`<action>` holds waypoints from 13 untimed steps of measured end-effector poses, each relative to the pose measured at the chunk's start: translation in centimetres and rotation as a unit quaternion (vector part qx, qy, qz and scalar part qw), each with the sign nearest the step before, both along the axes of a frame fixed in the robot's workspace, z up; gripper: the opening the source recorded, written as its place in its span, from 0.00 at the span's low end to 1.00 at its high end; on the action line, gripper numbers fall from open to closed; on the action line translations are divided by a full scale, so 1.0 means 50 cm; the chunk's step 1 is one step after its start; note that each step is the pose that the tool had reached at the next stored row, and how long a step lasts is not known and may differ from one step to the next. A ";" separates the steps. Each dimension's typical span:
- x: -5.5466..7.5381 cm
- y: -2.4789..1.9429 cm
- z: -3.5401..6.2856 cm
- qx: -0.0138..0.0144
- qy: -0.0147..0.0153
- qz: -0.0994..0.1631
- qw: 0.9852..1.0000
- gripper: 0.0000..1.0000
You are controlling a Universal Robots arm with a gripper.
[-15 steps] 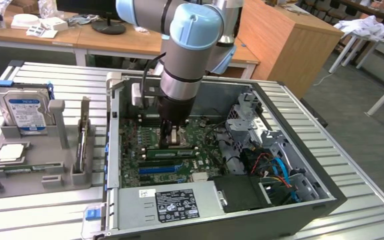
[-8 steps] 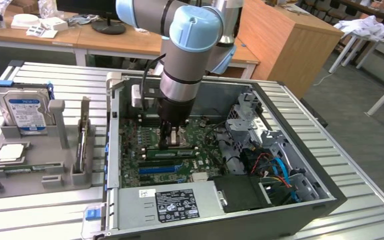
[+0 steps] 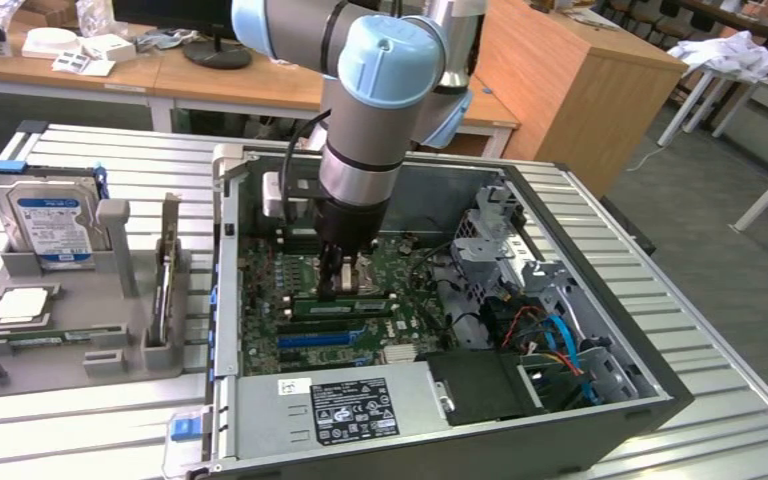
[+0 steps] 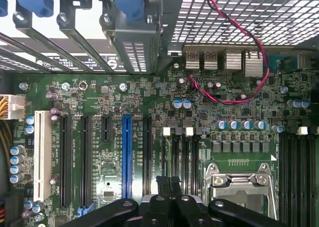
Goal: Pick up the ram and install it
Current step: 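Press down the ram until it locks into place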
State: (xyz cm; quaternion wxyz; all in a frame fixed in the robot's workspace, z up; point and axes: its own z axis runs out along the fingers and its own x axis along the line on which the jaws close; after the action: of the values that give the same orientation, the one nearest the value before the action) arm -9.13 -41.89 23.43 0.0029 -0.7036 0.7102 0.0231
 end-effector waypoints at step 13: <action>-0.005 0.0026 -0.004 0.000 0.000 0.000 1.000 0.11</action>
State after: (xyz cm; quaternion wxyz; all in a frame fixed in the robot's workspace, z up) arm -9.36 -41.76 23.23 0.0029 -0.7037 0.7102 0.0231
